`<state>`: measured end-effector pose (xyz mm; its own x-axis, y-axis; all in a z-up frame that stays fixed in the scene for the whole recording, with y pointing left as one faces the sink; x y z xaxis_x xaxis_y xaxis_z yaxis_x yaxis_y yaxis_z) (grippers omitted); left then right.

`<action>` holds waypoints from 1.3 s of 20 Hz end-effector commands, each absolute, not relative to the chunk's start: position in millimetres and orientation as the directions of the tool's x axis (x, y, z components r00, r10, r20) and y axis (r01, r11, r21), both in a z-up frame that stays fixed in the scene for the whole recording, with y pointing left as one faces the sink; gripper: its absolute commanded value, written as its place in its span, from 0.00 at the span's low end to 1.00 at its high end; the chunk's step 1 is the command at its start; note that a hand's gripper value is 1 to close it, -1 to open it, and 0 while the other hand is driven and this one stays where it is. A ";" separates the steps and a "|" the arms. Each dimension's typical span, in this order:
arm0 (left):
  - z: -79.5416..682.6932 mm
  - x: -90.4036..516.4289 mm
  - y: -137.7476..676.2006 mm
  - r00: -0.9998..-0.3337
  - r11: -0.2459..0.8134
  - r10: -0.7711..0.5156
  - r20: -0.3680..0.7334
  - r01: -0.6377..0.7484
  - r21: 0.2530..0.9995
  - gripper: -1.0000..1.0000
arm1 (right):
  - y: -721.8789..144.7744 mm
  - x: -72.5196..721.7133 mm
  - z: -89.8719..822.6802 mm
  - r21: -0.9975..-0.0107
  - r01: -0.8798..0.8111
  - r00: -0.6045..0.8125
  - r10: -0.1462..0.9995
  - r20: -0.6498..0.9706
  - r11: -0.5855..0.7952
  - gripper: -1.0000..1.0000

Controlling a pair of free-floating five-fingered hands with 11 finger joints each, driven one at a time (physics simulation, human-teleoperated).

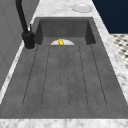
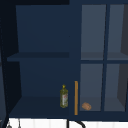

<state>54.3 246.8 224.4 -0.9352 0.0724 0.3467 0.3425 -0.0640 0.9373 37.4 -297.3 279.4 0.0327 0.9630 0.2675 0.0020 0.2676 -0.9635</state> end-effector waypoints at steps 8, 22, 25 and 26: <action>224.5 54.5 246.7 -0.942 -0.068 0.076 0.327 0.322 0.944 0.50 | -279.8 45.8 283.8 -0.970 -0.059 0.019 0.972 0.235 0.236 0.00; 223.7 55.1 246.1 -0.950 -0.054 0.068 0.304 0.301 0.952 0.50 | -230.9 134.6 255.8 -0.982 -0.076 0.039 0.985 0.169 0.171 0.00; 223.6 55.2 246.1 -0.951 -0.053 0.068 0.302 0.299 0.953 0.50 | -231.6 156.0 239.1 -0.982 -0.069 -0.008 0.985 0.174 0.173 0.00; 223.6 55.2 246.1 -0.951 -0.053 0.067 0.302 0.299 0.953 0.50 | -230.6 162.1 235.2 -0.981 -0.085 -0.022 0.984 0.178 0.176 0.00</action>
